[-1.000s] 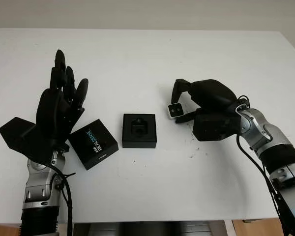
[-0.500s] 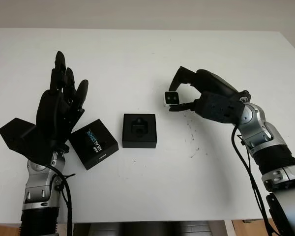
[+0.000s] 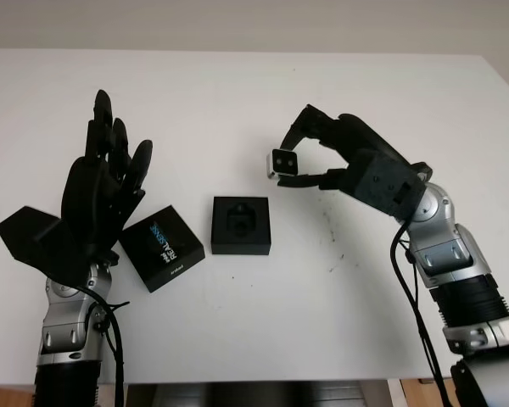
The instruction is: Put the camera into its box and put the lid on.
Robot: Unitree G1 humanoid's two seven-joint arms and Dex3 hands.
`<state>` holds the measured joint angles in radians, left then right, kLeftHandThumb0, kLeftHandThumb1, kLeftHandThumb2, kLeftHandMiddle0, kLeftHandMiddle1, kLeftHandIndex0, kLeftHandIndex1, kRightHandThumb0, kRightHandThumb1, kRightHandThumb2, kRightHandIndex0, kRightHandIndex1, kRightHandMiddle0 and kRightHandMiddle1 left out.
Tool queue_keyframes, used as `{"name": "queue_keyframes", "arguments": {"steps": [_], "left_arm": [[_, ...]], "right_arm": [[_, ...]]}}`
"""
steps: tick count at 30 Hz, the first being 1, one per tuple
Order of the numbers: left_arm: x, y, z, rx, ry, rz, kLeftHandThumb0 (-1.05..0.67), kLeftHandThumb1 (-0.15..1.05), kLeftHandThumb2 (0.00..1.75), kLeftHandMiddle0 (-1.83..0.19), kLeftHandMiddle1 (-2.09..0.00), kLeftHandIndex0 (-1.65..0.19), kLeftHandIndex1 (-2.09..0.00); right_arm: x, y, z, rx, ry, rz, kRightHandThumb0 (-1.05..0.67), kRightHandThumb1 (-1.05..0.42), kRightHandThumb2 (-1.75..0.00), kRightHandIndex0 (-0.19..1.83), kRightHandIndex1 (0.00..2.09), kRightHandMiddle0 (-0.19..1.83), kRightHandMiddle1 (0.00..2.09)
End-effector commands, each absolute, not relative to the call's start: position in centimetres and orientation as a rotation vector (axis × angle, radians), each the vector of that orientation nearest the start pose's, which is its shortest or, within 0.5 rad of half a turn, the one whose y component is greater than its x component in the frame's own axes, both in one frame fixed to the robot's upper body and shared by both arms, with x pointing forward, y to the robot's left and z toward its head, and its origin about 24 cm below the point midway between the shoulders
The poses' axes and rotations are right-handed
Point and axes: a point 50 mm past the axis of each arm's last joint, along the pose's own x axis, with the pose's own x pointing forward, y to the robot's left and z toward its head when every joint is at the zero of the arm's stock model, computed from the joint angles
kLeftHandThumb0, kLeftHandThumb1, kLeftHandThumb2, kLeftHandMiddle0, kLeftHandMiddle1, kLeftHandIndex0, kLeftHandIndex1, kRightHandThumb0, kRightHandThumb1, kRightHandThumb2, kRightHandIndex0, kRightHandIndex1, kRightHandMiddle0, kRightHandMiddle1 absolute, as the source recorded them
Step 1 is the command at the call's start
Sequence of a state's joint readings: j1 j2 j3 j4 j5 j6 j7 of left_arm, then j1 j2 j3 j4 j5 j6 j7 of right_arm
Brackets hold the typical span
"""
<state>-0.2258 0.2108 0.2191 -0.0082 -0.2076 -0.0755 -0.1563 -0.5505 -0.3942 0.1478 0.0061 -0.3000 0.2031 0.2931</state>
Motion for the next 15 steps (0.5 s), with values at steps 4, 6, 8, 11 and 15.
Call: {"name": "queue_keyframes", "arguments": {"steps": [4, 6, 8, 11, 15], "left_arm": [[28.3, 21.5, 12.6, 0.005, -0.346, 0.002, -0.61, 1.05, 0.31, 0.17, -0.05, 0.15, -0.01], [28.2, 21.4, 12.6, 0.002, -0.348, -0.002, -0.61, 1.05, 0.32, 0.18, -0.04, 0.16, -0.01], [28.2, 21.3, 12.5, -0.002, -0.351, -0.005, -0.60, 1.05, 0.32, 0.18, -0.04, 0.16, -0.01], [28.0, 21.2, 12.5, -0.021, -0.351, -0.006, -0.59, 1.05, 0.32, 0.19, -0.02, 0.16, -0.01], [27.9, 21.1, 12.4, -0.026, -0.352, -0.002, -0.60, 1.05, 0.32, 0.19, -0.01, 0.16, -0.01]], "right_arm": [[31.8, -13.5, 17.9, -0.727, -0.238, 0.302, -0.45, -0.98, -0.05, 0.31, 0.05, 0.31, 1.88], [31.5, -13.2, 17.8, -0.725, -0.233, 0.302, -0.44, -0.98, -0.05, 0.31, 0.05, 0.32, 1.87], [31.1, -12.8, 17.8, -0.723, -0.222, 0.309, -0.44, -0.98, -0.05, 0.31, 0.05, 0.32, 1.86], [30.6, -12.1, 17.7, -0.703, -0.190, 0.342, -0.44, -0.99, -0.06, 0.30, 0.05, 0.31, 1.85], [30.3, -11.7, 17.7, -0.720, -0.181, 0.349, -0.44, -0.99, -0.05, 0.31, 0.06, 0.32, 1.87]]}}
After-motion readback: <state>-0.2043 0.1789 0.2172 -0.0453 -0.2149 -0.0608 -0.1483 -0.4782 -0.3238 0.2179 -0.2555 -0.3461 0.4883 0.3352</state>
